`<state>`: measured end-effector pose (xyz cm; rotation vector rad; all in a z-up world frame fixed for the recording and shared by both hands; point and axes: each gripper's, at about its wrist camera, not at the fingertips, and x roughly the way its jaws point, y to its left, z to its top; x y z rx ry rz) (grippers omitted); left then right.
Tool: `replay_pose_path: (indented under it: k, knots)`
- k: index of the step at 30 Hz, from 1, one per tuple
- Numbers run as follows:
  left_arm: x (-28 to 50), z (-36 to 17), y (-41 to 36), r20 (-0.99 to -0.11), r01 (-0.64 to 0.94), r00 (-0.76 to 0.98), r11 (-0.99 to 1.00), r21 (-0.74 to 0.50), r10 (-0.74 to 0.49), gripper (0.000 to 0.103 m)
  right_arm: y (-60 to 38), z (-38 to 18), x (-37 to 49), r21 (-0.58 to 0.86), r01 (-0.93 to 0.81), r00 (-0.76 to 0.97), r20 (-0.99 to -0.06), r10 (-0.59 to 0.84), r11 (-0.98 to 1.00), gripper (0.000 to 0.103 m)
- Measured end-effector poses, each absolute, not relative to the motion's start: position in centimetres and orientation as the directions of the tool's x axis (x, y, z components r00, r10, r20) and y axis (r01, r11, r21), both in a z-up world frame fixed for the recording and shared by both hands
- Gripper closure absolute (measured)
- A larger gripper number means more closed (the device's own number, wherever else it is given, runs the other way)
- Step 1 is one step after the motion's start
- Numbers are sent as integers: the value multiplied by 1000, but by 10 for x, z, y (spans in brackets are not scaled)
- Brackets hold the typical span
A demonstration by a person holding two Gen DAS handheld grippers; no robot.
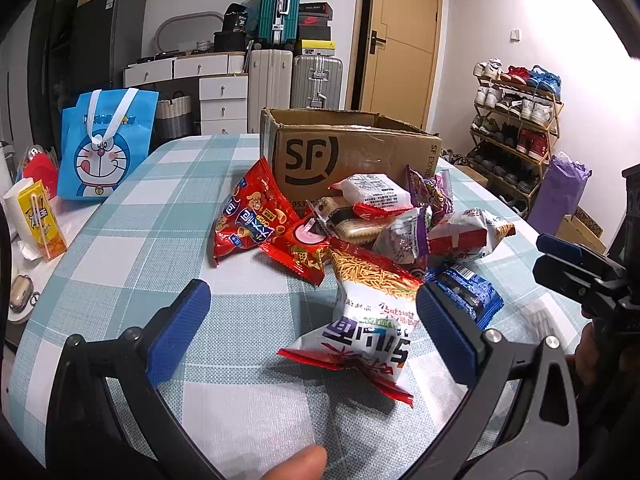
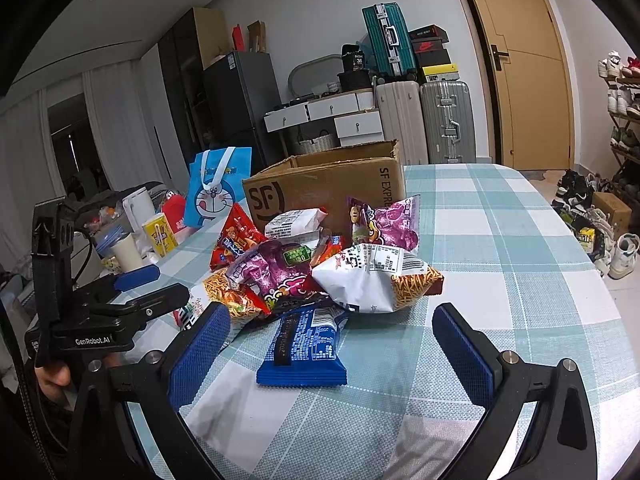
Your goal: Organize snacks
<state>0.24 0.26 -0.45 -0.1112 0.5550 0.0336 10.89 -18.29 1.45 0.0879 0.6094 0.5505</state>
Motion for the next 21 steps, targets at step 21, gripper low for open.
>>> replay_pose_path:
  k: [21]
  knots:
    - [3, -5, 2, -529, -63, 848, 994, -94, 4, 1, -181, 14, 109, 235, -471, 677, -522, 519, 850, 0]
